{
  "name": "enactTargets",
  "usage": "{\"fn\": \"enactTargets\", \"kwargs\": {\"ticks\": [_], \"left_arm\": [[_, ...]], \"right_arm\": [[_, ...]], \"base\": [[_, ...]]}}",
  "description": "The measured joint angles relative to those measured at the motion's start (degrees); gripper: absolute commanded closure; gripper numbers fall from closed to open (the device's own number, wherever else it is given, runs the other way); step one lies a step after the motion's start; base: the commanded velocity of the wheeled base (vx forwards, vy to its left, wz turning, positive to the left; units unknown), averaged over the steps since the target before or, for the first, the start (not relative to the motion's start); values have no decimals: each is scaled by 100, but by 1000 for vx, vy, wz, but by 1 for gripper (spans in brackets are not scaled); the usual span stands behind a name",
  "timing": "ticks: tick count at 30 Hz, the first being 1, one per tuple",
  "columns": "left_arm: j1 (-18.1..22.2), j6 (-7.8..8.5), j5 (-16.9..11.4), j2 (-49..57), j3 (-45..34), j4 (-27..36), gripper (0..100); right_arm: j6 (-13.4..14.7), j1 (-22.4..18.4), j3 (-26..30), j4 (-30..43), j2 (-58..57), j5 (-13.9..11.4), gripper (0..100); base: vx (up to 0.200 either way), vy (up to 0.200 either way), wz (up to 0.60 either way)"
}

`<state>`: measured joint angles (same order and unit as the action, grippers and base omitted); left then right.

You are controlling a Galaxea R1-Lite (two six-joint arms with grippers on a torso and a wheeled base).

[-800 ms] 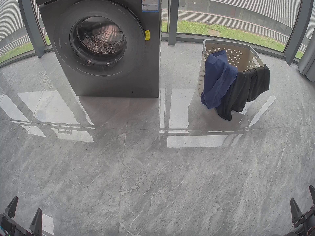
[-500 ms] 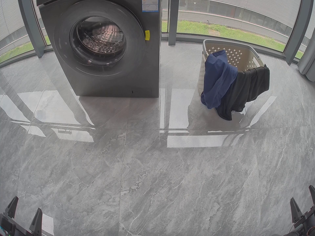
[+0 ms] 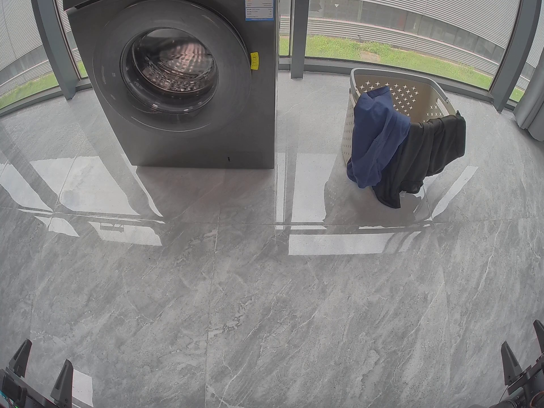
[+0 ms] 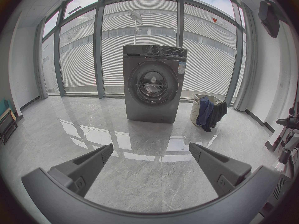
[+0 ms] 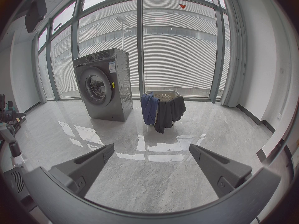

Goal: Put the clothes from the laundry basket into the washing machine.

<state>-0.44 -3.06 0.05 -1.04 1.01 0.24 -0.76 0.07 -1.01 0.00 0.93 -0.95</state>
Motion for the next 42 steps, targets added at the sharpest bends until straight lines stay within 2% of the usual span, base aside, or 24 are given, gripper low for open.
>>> {"fn": "enactTargets", "kwargs": {"ticks": [6, 27, 36, 42], "left_arm": [[0, 2, -2, 0, 0, 2, 0], [-2, 2, -2, 0, 0, 2, 0], [2, -11, 0, 0, 0, 0, 0], [0, -13, 0, 0, 0, 2, 0]], "right_arm": [[-15, -7, 0, 0, 0, 0, 0], [-17, -7, 0, 0, 0, 0, 0], [-17, -7, 0, 0, 0, 0, 0], [-20, -7, 0, 0, 1, 0, 0]], "base": [[0, 0, 0], [200, 0, 0], [0, 0, 0], [0, -200, 0]]}}
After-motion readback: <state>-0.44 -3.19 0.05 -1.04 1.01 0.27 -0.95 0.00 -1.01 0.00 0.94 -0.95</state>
